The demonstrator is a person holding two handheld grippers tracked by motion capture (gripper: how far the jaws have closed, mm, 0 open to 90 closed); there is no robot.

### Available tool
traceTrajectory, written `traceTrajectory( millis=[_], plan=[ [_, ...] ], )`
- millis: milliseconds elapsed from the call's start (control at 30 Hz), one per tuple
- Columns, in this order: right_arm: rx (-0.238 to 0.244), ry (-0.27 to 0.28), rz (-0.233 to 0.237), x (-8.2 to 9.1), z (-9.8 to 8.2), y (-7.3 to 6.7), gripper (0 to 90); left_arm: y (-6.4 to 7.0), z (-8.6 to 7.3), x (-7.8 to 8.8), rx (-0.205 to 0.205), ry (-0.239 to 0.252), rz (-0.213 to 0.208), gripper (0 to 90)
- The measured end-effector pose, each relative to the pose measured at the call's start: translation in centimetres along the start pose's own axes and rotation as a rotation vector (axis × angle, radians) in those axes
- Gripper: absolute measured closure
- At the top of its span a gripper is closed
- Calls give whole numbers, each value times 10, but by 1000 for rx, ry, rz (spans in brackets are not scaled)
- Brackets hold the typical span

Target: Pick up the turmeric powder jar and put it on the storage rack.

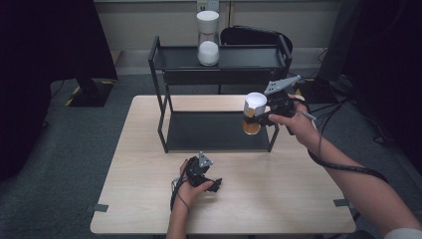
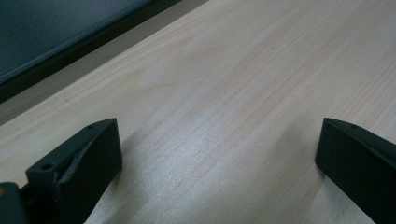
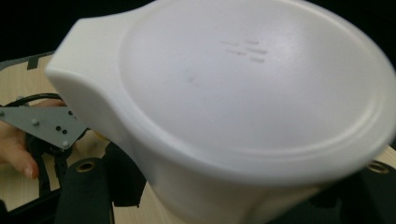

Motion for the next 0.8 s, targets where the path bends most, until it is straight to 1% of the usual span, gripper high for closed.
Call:
traceTrajectory(
  millis=[133, 200, 300, 433, 567, 800],
  plan=[
    [8, 3, -8, 2, 11, 1, 306, 0, 0, 0, -1, 0, 0, 0],
    [3, 4, -5, 3, 16, 3, 306, 0, 0, 0, 0, 0, -1, 0],
    [12, 5, -5, 4, 24, 2, 306, 0, 0, 0, -1, 0, 0, 0],
    [11, 10, -3, 6, 36, 2, 306, 0, 0, 0, -1, 0, 0, 0],
    [30, 13, -5, 10, 50, 1, 306, 0, 0, 0, 0, -1, 0, 0],
    [33, 26, -4, 16, 68, 2, 306, 0, 0, 0, -1, -1, -1, 0]
  ],
)
Point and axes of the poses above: each handheld gripper's, and its own axes: x roughly backward along the jaws, z roughly out of its top, y roughly to its right, the point moved 5 cm from there along -x, roughly forward along the jaws, and after that the axes turned 12 degrees about -z, right-handed, at the moved point
